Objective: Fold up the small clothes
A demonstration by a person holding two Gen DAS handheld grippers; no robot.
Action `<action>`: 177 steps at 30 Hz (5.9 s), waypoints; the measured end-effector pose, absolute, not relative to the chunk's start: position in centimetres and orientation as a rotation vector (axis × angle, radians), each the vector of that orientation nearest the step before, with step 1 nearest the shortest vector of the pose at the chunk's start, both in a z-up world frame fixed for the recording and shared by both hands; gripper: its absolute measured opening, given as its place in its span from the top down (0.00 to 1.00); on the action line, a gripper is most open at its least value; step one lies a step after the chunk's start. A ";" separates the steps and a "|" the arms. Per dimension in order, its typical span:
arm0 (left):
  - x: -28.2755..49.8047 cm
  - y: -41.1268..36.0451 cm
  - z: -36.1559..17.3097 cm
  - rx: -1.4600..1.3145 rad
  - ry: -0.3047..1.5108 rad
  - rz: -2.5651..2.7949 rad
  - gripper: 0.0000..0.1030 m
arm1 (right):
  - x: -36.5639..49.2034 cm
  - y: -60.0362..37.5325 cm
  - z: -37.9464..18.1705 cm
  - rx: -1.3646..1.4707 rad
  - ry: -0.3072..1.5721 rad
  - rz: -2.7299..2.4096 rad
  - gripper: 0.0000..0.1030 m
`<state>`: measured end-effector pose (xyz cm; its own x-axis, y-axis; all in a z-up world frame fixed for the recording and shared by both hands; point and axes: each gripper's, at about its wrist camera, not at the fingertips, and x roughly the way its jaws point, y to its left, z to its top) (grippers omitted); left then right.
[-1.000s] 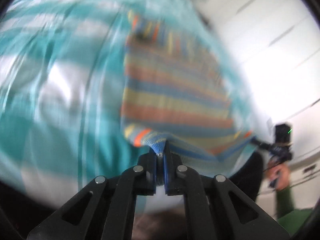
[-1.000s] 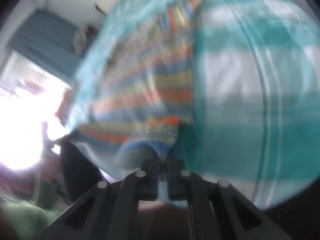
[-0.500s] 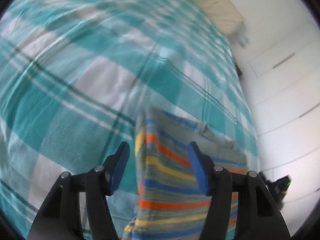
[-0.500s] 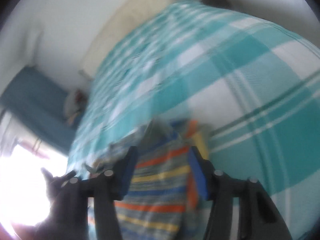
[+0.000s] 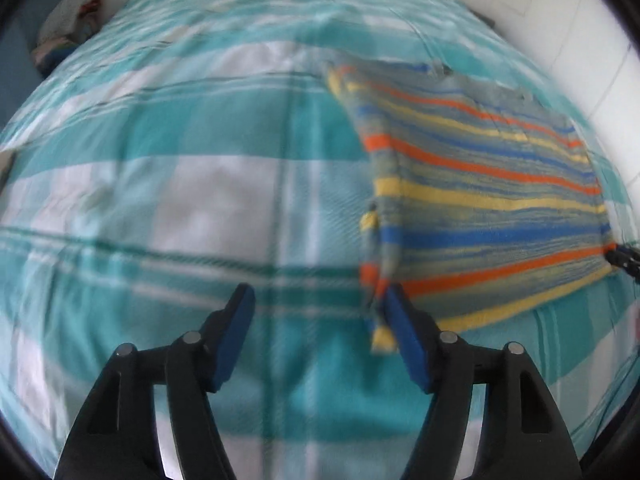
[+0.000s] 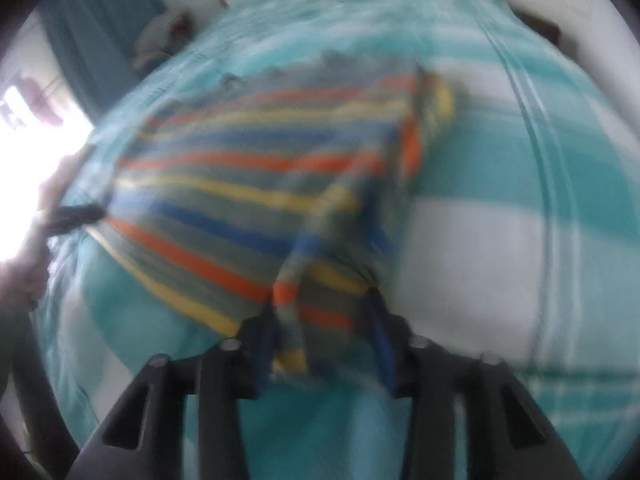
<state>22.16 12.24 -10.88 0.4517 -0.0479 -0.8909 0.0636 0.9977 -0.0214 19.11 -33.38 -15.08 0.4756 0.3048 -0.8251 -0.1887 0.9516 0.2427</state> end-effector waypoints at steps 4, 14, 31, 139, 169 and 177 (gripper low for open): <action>18.5 8.8 -6.9 0.130 0.946 -0.127 0.19 | 16.6 -36.2 -12.2 0.189 0.984 0.246 0.56; 17.2 -16.7 -10.4 0.385 0.869 -0.627 0.22 | 25.1 -40.3 -11.7 0.430 0.981 0.323 0.30; 17.7 -8.6 -5.4 -0.060 0.733 -0.617 0.92 | 35.9 -33.9 -8.5 0.516 0.972 0.454 0.91; 18.4 5.6 -2.4 0.187 0.609 0.069 0.01 | 23.3 -15.6 -4.9 -0.178 0.649 0.082 0.01; 5.6 3.9 3.1 -0.035 0.654 0.084 0.00 | 5.6 -11.2 0.8 -0.089 0.652 0.093 0.01; 4.3 3.2 4.0 0.017 0.653 0.107 0.00 | 4.4 -11.0 1.9 -0.090 0.651 0.092 0.01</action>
<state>4.31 3.22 3.98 0.7887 0.1044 -0.6058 -0.0937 0.9944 0.0493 4.43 -11.02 1.87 0.7918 0.0570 -0.6081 -0.1136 0.9920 -0.0550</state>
